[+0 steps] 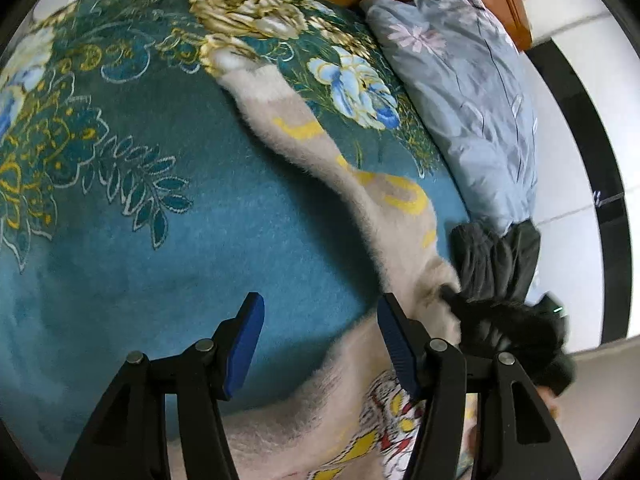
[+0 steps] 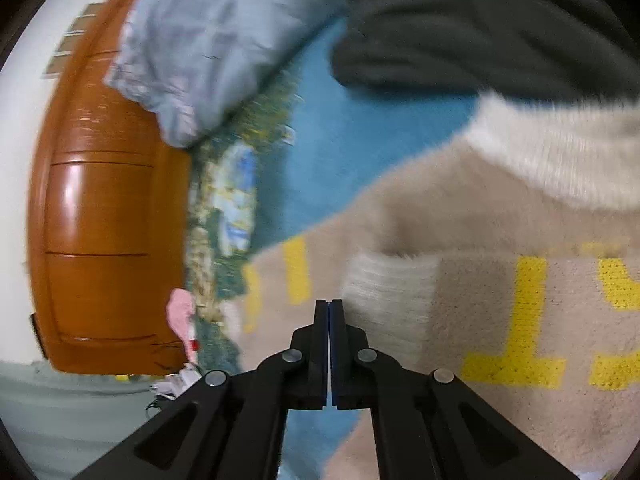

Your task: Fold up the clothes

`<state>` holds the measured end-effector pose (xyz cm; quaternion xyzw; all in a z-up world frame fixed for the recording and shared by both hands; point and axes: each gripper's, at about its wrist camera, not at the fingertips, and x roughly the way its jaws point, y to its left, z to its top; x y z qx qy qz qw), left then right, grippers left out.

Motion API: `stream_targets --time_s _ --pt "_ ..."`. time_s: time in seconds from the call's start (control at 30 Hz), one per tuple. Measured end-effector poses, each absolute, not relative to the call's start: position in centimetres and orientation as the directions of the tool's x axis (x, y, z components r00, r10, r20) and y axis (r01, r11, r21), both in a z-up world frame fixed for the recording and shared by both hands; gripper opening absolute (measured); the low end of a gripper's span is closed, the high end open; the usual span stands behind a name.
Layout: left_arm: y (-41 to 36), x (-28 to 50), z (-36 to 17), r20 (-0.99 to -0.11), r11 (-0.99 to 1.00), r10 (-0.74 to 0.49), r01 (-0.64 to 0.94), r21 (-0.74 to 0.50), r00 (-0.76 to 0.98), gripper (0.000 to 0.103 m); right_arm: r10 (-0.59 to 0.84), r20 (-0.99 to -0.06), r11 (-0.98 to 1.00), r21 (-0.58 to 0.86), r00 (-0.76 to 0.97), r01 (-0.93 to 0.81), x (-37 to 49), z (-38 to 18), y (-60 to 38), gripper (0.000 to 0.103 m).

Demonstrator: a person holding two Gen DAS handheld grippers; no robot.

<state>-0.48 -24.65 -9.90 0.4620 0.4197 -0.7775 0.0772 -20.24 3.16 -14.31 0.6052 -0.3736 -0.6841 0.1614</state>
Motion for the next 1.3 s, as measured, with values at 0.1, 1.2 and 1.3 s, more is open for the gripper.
stream_targets --time_s 0.1,1.2,1.3 --pt "-25.6 -0.6 -10.3 -0.759 -0.581 0.284 0.524 -0.622 -0.586 0.060 -0.663 -0.728 -0.701 0.686 -0.177 -0.194 -20.2 -14.9 2.5 0.005" --pt "-29.2 -12.7 -6.4 -0.731 -0.781 0.207 0.340 -0.524 -0.651 0.009 -0.602 -0.763 -0.769 0.634 -0.234 -0.088 -9.2 -9.4 11.1 0.053" --pt "-25.5 -11.8 -0.9 -0.654 -0.858 0.232 0.165 -0.487 -0.720 0.009 -0.610 -0.750 -0.755 0.648 -0.256 -0.098 -8.9 -8.9 11.7 0.053"
